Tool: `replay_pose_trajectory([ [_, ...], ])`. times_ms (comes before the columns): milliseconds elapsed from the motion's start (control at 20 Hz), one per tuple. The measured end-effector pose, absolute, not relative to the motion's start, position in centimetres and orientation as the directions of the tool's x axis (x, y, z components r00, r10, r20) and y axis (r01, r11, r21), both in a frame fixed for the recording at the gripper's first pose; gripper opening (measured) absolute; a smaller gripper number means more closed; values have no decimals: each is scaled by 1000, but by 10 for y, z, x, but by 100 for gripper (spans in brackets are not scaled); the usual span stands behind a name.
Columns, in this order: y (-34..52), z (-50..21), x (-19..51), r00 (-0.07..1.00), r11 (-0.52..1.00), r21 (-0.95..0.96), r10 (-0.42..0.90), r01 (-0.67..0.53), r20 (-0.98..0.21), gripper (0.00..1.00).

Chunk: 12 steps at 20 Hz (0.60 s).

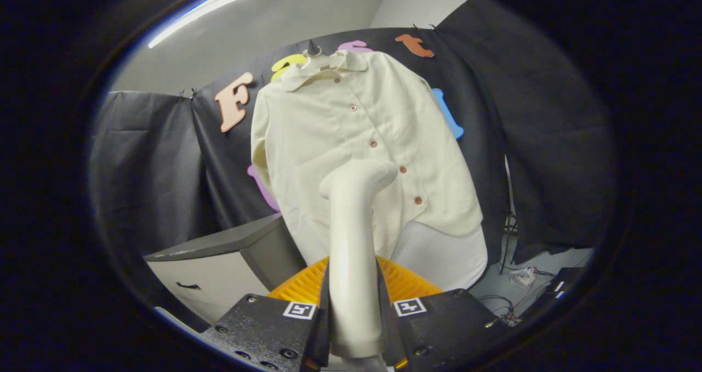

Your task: Iron the clothes twice with a garment steamer, once on the left side and once on the right side.

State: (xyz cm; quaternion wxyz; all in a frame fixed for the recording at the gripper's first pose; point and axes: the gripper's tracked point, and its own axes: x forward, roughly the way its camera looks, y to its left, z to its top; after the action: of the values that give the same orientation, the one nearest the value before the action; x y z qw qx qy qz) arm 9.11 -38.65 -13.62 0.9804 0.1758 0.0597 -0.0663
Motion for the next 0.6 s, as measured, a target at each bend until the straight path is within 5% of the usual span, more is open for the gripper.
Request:
replay_pose_trajectory([
  [600,-481,1,176,968,930,296,-245,218,57,37],
])
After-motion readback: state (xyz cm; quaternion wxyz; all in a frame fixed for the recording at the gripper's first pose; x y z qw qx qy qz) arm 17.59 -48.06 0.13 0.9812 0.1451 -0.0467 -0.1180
